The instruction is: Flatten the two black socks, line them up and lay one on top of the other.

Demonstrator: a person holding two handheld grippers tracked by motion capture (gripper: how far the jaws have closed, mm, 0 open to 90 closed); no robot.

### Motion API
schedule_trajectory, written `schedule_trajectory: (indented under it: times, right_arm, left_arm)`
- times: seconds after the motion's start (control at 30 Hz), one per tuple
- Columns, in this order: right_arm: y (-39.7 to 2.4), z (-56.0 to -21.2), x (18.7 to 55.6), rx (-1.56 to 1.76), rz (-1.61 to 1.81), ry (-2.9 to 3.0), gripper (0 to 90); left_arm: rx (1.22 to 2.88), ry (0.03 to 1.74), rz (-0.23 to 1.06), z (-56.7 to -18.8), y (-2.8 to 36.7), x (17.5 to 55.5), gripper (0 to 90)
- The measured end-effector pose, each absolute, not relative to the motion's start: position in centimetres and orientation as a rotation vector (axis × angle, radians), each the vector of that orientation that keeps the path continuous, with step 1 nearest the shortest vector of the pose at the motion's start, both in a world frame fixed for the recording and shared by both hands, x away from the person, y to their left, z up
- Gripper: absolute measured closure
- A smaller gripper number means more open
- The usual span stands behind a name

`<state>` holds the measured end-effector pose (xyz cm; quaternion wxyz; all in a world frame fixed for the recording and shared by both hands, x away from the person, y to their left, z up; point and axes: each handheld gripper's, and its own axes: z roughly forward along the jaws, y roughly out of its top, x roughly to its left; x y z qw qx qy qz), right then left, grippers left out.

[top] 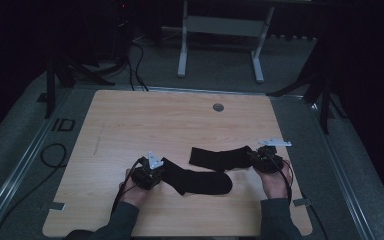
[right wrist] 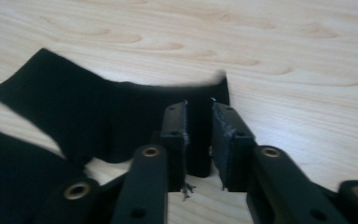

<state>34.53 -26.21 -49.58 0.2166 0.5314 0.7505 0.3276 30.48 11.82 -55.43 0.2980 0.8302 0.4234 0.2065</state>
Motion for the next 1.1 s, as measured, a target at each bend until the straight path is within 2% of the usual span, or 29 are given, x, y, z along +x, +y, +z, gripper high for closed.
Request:
schedule_trajectory:
  times: [0.23, 0.6, 0.83, 0.97, 1.1]
  right_arm:
    - [-22.6, -49.9, 34.7, 1.266, 0.987, 2.246, 63.8]
    - [-16.6, -52.5, 36.9, 1.038, 0.875, 2.461, 56.6]
    - [-14.7, -53.6, 38.1, 0.931, 0.831, 2.552, 45.4]
    - [-14.1, -54.4, 39.0, 0.925, 0.757, 2.618, 43.3]
    - [-14.2, -54.5, 39.7, 1.004, 0.795, 2.629, 45.0]
  left_arm:
    - [2.205, 1.124, 0.55, -55.4, 11.7, 30.4, 78.6]
    - [2.206, 1.121, 0.549, -55.5, 11.7, 30.4, 78.6]
    - [2.207, 1.119, 0.548, -55.5, 11.7, 30.4, 78.5]
    - [2.206, 1.118, 0.546, -55.5, 11.7, 30.4, 78.5]
    - [2.206, 1.117, 0.547, -55.5, 11.6, 30.4, 78.5]
